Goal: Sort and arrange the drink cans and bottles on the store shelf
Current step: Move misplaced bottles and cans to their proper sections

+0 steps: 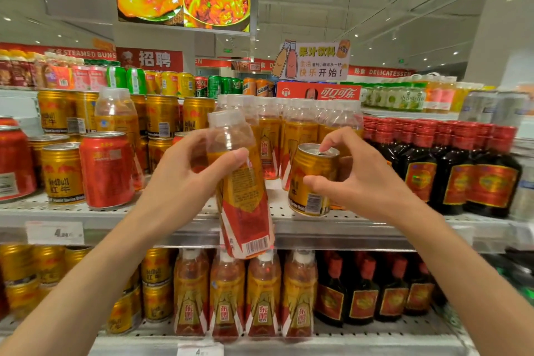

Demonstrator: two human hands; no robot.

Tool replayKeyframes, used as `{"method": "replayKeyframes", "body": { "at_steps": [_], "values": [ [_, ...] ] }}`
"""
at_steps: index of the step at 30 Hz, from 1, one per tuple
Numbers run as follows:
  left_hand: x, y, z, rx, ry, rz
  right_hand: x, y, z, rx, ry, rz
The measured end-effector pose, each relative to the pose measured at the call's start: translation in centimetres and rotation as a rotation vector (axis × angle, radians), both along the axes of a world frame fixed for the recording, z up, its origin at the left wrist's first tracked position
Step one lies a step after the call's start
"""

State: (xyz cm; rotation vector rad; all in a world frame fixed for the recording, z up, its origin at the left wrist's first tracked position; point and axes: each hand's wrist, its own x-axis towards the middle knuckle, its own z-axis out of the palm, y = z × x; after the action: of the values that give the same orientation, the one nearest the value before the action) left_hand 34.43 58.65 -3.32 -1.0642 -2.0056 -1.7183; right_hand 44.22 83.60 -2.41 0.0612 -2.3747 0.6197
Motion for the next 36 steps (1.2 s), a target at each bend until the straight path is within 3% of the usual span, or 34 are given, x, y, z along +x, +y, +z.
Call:
{"method": "replayKeyframes", "body": {
  "at_steps": [19, 26, 36],
  "values": [
    [-2.1, 12.7, 2.3, -0.306, 0.305, 0.358, 3.2, 3.9, -2.7, -0.047, -0.014, -0.055],
    [-3.0, 12.0, 0.5, -0.537, 0.253, 0.276, 3.2, 3.9, -2.7, -0.044, -0.054, -0.069],
    [-1.9, 12.5, -1.2, -0.382, 0.247, 0.242, 3.5, 3.4, -3.0, -0.115, -0.038, -0.045]
  ]
}}
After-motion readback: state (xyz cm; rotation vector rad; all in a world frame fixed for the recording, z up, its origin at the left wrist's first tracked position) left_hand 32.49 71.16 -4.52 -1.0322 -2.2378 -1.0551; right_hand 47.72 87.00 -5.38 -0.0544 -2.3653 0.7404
